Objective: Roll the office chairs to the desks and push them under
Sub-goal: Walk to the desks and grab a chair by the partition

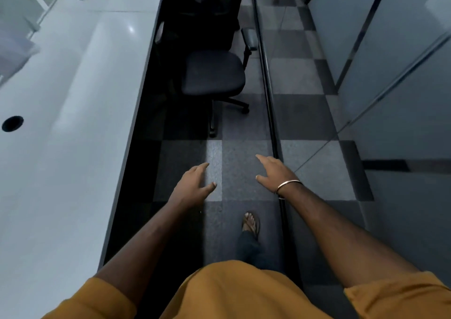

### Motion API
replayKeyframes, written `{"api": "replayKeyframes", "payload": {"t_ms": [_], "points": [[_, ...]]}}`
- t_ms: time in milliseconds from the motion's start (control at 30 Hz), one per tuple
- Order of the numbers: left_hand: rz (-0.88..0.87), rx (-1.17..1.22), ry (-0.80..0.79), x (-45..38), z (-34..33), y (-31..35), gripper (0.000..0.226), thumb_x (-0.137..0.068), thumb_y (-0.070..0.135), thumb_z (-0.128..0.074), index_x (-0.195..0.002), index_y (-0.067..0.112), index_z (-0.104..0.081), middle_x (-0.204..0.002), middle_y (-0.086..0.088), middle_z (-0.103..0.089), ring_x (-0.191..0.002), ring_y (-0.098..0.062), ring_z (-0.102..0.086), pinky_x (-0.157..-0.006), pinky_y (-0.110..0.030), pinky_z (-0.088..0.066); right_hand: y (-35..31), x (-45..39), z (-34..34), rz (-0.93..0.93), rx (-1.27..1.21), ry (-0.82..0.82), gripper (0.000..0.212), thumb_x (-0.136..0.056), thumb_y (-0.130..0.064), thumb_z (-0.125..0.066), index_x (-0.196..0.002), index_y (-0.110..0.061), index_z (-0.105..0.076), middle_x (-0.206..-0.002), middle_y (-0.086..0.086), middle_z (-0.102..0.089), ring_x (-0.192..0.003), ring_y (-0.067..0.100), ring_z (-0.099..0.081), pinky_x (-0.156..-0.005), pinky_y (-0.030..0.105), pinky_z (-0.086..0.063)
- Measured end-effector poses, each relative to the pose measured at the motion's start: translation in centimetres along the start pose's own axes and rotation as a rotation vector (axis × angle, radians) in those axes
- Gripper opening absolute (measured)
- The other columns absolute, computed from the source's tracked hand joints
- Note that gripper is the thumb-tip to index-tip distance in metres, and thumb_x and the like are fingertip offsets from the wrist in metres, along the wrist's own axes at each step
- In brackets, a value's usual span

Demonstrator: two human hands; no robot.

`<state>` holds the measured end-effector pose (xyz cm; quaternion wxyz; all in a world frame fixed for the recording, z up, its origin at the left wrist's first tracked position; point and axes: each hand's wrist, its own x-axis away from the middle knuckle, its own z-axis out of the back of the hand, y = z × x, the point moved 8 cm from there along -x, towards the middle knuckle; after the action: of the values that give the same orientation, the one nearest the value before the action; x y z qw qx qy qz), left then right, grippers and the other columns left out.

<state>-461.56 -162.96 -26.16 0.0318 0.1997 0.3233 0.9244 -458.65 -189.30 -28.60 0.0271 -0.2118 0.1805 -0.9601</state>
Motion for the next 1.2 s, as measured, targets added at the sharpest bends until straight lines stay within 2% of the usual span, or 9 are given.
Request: {"api": "replayKeyframes", "payload": {"t_ms": [333,533,733,867,1000,1067,1200], "points": [[0.092,0.062,0.056,-17.0,5.3,4.5,0.074,-0.097,0.049,-0.064,-0.16,0.022,-0.036,-0.159,-0.003,-0.045,-0.145,-0.019,-0.043,-0.119,-0.042,-0.038,0.6,-21.1,13.7,0.126,0.085,-0.019,0.07,-0.095,-0.033,-0.062,-0.159,-0.02,-0.036,-0.149,0.01,-0.05,-0.138,0.031,-0.046,-0.108,0.046,-0.044],[0.119,0.096,0.071,-29.7,10.2,3.6,0.071,-0.098,0.037,-0.069,-0.159,0.017,-0.039,-0.159,-0.004,-0.046,-0.147,-0.018,-0.041,-0.121,-0.035,-0.034,-1.0,-35.4,18.4,0.147,0.134,-0.049,0.06,-0.096,-0.035,-0.061,-0.152,-0.02,-0.048,-0.144,0.008,-0.055,-0.134,0.031,-0.049,-0.107,0.046,-0.045],[0.123,0.151,0.037,-40.9,16.5,2.8,0.072,-0.097,0.039,-0.07,-0.159,0.018,-0.039,-0.159,-0.006,-0.046,-0.147,-0.019,-0.042,-0.121,-0.038,-0.036,-2.8,-46.9,21.9,0.114,0.194,-0.161,0.051,-0.093,-0.038,-0.063,-0.141,-0.022,-0.06,-0.138,0.006,-0.062,-0.13,0.029,-0.055,-0.105,0.043,-0.047],[0.077,0.105,0.045,-49.5,22.5,4.0,0.08,-0.087,0.049,-0.063,-0.156,0.012,-0.044,-0.154,-0.011,-0.052,-0.144,-0.022,-0.046,-0.119,-0.031,-0.033,-4.7,-55.7,27.8,0.123,0.107,-0.061,0.047,-0.09,-0.037,-0.067,-0.134,-0.021,-0.064,-0.124,0.008,-0.067,-0.119,0.031,-0.062,-0.098,0.042,-0.051],[0.025,0.111,0.088,-56.2,26.8,5.6,0.073,-0.095,0.044,-0.069,-0.156,0.014,-0.044,-0.155,-0.008,-0.051,-0.145,-0.02,-0.045,-0.119,-0.033,-0.035,-5.8,-63.7,33.7,0.119,0.046,0.01,0.056,-0.091,-0.035,-0.066,-0.144,-0.019,-0.057,-0.134,0.008,-0.063,-0.125,0.029,-0.059,-0.103,0.044,-0.049],[0.001,0.115,0.113,-58.4,28.0,6.0,0.069,-0.098,0.038,-0.07,-0.157,0.015,-0.043,-0.155,-0.006,-0.051,-0.145,-0.018,-0.044,-0.119,-0.032,-0.034,-5.9,-67.3,36.9,0.102,-0.013,0.058,0.06,-0.091,-0.031,-0.068,-0.147,-0.015,-0.054,-0.14,0.012,-0.059,-0.13,0.031,-0.055,-0.106,0.04,-0.046],[0.026,0.144,0.147,-63.4,28.8,6.7,0.068,-0.098,0.037,-0.07,-0.157,0.017,-0.043,-0.155,-0.004,-0.051,-0.144,-0.015,-0.045,-0.116,-0.027,-0.033,-4.2,-77.2,44.6,0.007,-0.048,0.155,0.061,-0.092,-0.025,-0.07,-0.145,-0.003,-0.049,-0.145,0.021,-0.051,-0.134,0.037,-0.05,-0.106,0.038,-0.041]]}}
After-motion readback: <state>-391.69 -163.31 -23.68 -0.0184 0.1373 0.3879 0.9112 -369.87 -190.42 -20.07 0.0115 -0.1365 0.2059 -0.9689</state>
